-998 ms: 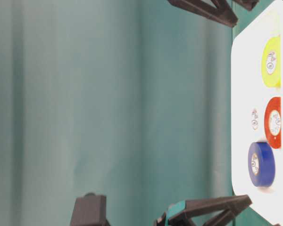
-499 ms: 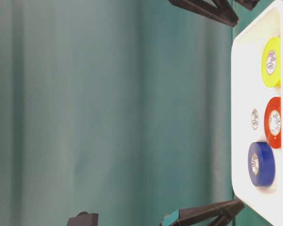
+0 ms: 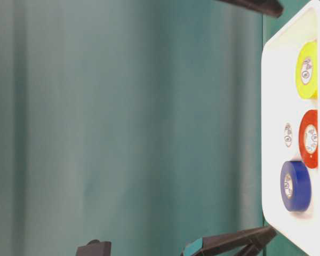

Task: Put the tape alternately from left to right into the white case.
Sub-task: 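Move the right gripper down onto the teal tape roll and grip it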

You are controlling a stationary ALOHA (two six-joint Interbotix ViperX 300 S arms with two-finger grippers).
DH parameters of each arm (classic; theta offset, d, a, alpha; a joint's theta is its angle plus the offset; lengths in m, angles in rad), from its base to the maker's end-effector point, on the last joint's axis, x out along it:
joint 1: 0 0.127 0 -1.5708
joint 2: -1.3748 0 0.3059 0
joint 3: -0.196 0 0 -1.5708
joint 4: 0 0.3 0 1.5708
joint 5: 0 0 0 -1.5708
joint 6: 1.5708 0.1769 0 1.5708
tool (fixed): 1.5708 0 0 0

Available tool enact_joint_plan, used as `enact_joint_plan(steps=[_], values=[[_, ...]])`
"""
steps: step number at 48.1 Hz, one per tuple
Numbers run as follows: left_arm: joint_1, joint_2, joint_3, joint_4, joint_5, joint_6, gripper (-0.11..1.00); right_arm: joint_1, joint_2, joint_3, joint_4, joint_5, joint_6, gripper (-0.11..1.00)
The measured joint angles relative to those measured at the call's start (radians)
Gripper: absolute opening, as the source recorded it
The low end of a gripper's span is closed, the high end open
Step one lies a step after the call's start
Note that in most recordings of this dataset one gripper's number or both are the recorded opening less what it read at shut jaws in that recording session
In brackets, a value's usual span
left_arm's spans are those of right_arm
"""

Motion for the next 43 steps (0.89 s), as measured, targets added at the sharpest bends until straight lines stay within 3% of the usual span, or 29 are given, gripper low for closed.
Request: enact_joint_plan(steps=[25,43], values=[[0.0,0.0,0.0,0.0,-0.002,0.0,0.74,0.178,0.038,-0.002,0.0,0.066,0.224,0.75],[0.0,0.0,-0.002,0.0,-0.002,0.0,0.74,0.192,0.207,-0.067,0.0,0.072,0.242,0.76]])
